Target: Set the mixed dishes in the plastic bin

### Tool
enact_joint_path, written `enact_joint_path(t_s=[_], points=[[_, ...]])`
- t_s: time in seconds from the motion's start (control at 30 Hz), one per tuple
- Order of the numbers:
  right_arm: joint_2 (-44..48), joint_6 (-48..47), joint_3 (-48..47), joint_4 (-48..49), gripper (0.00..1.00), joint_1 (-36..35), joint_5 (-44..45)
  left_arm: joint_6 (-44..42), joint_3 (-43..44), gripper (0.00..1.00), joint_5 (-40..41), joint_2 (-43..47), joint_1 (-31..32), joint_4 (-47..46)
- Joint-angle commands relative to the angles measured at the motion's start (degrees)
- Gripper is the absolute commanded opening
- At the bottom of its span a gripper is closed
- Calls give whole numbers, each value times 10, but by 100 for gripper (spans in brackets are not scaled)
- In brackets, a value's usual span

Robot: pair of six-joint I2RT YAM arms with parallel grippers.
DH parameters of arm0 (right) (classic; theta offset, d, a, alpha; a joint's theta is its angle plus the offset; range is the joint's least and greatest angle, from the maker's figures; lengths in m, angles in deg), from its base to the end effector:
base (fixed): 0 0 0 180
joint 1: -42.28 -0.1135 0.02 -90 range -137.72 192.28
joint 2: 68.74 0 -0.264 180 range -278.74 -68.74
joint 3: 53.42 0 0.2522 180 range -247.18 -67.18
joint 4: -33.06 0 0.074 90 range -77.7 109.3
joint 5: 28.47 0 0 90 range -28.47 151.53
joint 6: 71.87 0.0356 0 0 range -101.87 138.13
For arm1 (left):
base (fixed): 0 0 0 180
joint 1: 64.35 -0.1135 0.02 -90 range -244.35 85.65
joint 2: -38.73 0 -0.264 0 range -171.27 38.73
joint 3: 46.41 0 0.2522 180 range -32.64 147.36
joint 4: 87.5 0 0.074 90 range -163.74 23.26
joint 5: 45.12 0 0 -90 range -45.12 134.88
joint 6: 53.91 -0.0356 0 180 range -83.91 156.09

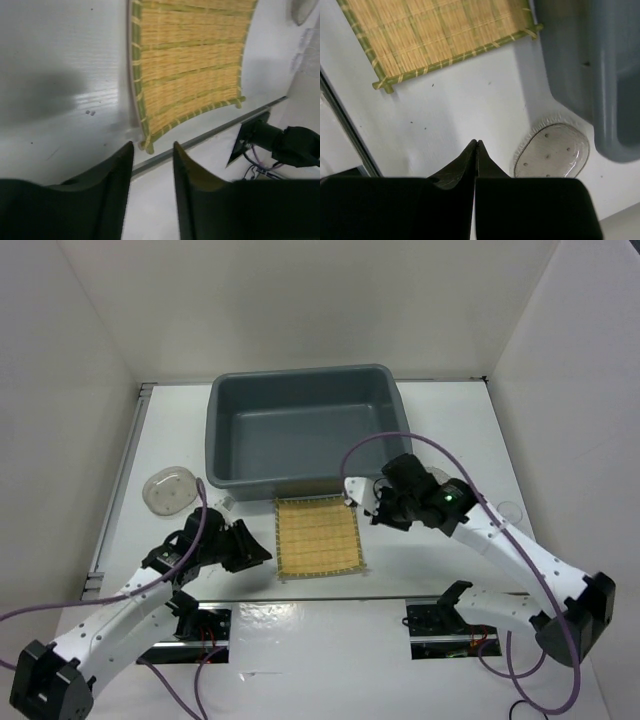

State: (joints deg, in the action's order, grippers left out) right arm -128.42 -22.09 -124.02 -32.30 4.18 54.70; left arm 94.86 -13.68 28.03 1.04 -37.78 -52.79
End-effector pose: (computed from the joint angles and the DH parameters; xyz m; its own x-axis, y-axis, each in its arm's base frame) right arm 0.1532 0.1255 0.3002 -0.0581 -0.8603 -0.5065 -0.9227 0.2399 -0.3017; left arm 0.1255 -0.0743 0.1841 -0.8327 -0.4986 -0.2409 -0.1628 0.6362 -0.7541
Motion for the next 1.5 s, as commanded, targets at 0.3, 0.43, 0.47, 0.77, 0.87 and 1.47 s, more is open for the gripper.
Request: enact_joint_path(t_s=[0.3,0.43,0.47,0.77,0.87,1.47], points=[[-151,-44,-22,107,0,-144,137,-5,-4,97,51,-214,9,-188],[-179,-49,-3,113,0,-160,137,-36,28,100,32,-328,9,-226],[-179,-49,9,119,0,-160,137,-42,46,100,16,-352,9,-239],[-198,-6,27,148,0,-166,97,-53,49,100,7,-438,19,-289],[-220,0,32,148,0,-166,82,-53,49,100,14,-413,19,-275],[-247,30,102,125,0,-171,37,-66,24,100,-47,-391,19,-325]])
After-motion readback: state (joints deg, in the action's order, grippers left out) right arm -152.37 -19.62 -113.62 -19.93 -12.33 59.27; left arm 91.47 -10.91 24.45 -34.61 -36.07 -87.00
